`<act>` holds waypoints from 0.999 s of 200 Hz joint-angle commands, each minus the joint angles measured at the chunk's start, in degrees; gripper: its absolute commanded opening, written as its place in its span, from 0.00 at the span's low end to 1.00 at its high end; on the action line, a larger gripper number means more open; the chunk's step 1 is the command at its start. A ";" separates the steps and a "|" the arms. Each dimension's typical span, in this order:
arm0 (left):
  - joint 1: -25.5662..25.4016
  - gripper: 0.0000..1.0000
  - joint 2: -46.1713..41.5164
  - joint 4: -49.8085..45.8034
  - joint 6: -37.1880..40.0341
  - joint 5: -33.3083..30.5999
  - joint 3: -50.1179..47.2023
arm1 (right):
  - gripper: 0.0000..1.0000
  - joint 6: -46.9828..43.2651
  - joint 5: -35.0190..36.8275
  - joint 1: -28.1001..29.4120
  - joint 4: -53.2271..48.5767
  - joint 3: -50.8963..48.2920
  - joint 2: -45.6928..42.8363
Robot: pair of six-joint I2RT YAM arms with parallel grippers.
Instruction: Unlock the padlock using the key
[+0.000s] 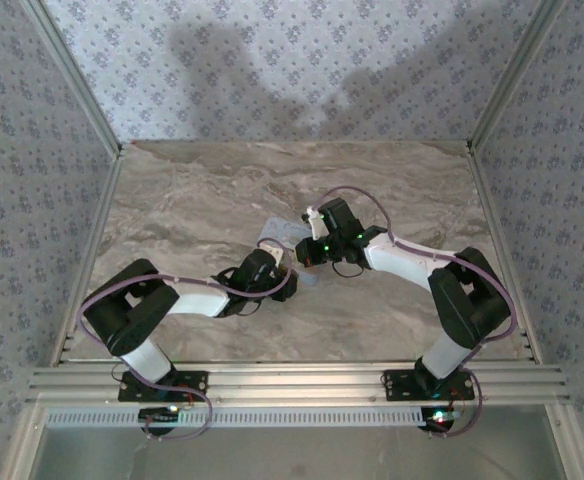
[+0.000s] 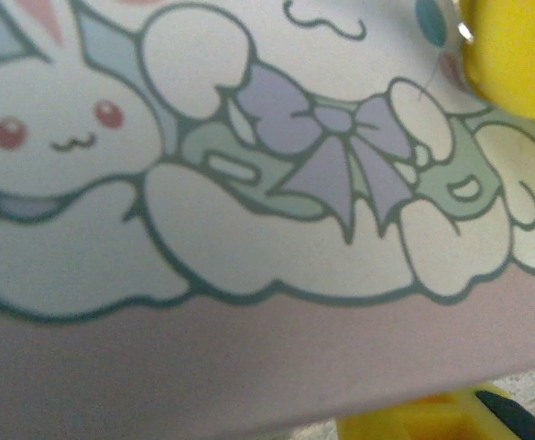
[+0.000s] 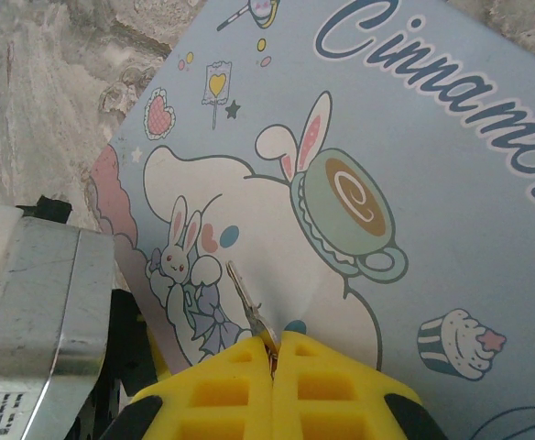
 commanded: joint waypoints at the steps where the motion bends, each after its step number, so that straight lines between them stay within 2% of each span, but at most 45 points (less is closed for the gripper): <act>1: -0.14 0.35 -1.86 3.98 -1.43 -2.88 -0.50 | 0.00 -0.78 0.95 1.20 -6.15 -0.80 0.97; 99: 0.68 0.35 -2.92 3.69 -4.20 -4.75 -1.64 | 0.00 -0.69 0.95 1.44 -6.06 -0.76 0.99; 200: 0.73 0.25 -3.26 3.59 -5.80 -4.09 -1.55 | 0.00 -1.10 0.98 1.48 -4.80 -0.92 -0.22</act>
